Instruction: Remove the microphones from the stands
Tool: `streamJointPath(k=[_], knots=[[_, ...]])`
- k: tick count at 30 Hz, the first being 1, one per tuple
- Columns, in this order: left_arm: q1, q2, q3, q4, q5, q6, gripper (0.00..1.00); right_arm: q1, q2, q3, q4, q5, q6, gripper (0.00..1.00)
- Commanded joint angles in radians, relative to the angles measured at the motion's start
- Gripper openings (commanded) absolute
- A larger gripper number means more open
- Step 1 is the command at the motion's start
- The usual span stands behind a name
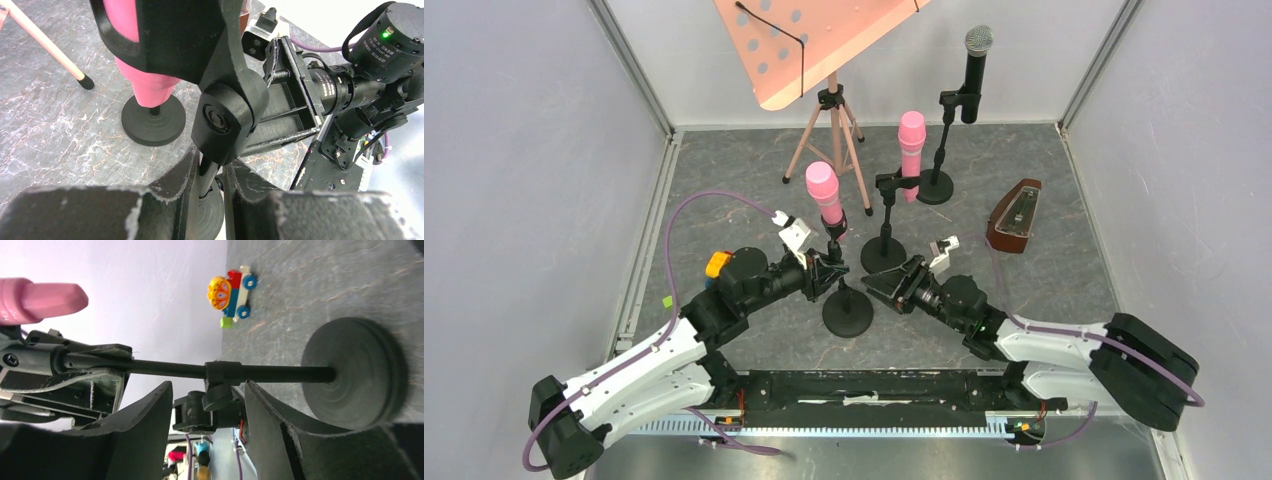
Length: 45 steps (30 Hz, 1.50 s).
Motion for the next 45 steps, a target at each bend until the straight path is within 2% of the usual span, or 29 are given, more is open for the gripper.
streamJointPath(k=[1,4,9,12,17,24,28,43,45], knots=[[-0.01,0.004,0.012,-0.087,0.022,-0.003,0.02,0.005,-0.082,0.001,-0.248,0.121,0.016,0.61],[-0.01,0.01,0.012,-0.079,0.024,-0.002,0.02,0.006,-0.069,0.01,-0.244,0.08,0.035,0.62],[-0.01,0.016,0.012,-0.068,0.028,0.002,0.02,0.009,0.017,0.032,-0.104,-0.02,0.083,0.61],[-0.01,0.014,0.015,-0.073,0.032,0.004,0.02,0.009,0.036,0.039,-0.044,-0.016,0.081,0.61],[-0.01,0.011,0.012,-0.074,0.03,-0.001,0.02,0.01,0.004,0.072,-0.106,0.005,0.06,0.61],[-0.011,0.014,0.022,-0.077,0.029,0.003,0.02,0.014,0.012,0.064,-0.069,-0.058,0.112,0.59],[-0.011,0.017,0.023,-0.077,0.03,0.008,0.02,0.017,0.028,0.087,-0.102,-0.05,0.076,0.58],[-0.015,0.01,0.015,-0.068,0.012,0.022,0.02,0.023,0.07,0.134,-0.131,-0.057,0.044,0.32],[-0.015,0.01,0.014,-0.068,0.012,0.023,0.02,0.023,0.066,0.127,-0.138,-0.053,0.035,0.21]])
